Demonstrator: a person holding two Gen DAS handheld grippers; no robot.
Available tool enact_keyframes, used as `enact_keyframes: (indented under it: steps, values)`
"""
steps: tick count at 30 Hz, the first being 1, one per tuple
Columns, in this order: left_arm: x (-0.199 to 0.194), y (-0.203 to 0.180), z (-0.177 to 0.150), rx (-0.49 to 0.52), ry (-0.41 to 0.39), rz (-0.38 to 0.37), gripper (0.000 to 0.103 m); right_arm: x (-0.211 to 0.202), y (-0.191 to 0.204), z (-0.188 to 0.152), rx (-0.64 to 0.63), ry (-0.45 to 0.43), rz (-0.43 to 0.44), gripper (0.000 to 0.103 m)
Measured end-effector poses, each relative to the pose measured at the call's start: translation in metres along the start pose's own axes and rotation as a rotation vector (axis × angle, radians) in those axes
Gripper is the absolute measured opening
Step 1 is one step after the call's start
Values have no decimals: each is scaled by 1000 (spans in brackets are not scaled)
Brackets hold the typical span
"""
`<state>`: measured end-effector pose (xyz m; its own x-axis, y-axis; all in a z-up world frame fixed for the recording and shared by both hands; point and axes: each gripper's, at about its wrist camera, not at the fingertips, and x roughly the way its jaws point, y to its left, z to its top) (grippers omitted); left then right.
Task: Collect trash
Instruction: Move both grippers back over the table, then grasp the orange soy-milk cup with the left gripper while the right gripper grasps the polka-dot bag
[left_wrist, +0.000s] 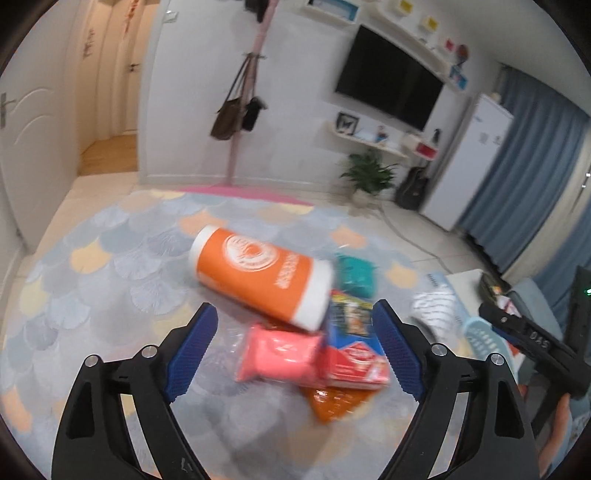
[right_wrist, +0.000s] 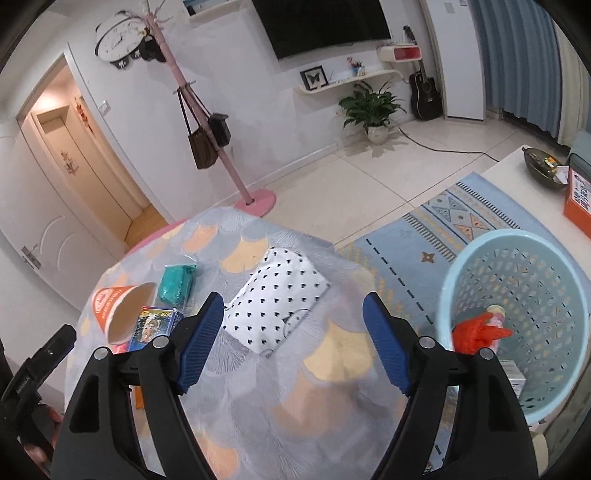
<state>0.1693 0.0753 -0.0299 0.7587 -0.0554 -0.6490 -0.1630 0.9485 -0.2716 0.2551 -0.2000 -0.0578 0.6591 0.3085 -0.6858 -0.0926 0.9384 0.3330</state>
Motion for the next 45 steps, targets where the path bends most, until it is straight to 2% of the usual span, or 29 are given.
enact_keyframes:
  steps: [5, 11, 13, 15, 19, 21, 23, 24, 25, 31, 34, 37, 39, 42, 43, 45]
  values:
    - [25, 0, -2, 12, 45, 79, 84, 28, 10, 5, 21, 42, 7, 74]
    - [49, -15, -2, 107, 66, 227, 84, 54, 17, 7, 62, 109, -16, 74]
    - [51, -13, -2, 118, 70, 232, 82, 58, 20, 7, 58, 114, -47, 74]
    - [52, -11, -3, 130, 81, 232, 69, 61, 25, 7, 41, 112, -61, 74]
    - [44, -3, -10, 144, 78, 237, 53, 65, 39, 4, -24, 106, -115, 72]
    - [35, 3, -13, 154, 72, 234, 46, 66, 47, -2, -85, 95, -148, 62]
    - [27, 9, -16, 160, 62, 241, 43, 65, 53, -6, -124, 89, -145, 48]
    - [25, 12, -17, 161, 61, 241, 41, 64, 56, -8, -143, 91, -133, 43]
    - [21, 18, -19, 160, 58, 241, 40, 64, 61, -10, -165, 98, -109, 33]
    - [5, 44, -20, 123, 34, 237, 37, 59, 85, -22, -274, 85, -52, 15]
    - [4, 50, -18, 120, 37, 241, 37, 51, 88, -25, -297, 64, -11, 14]
    - [4, 54, -15, 106, 38, 206, 37, 42, 89, -26, -312, 29, 39, 14]
    - [8, 56, -13, 97, 42, 210, 42, 33, 92, -28, -326, 4, 76, 14]
    - [12, 53, -10, 96, 35, 212, 43, 22, 95, -31, -346, -36, 126, 14]
    - [13, 53, -10, 96, 35, 211, 40, 19, 94, -32, -348, -43, 143, 14]
    - [15, 52, -8, 95, 42, 190, 11, 13, 96, -34, -348, -52, 168, 14]
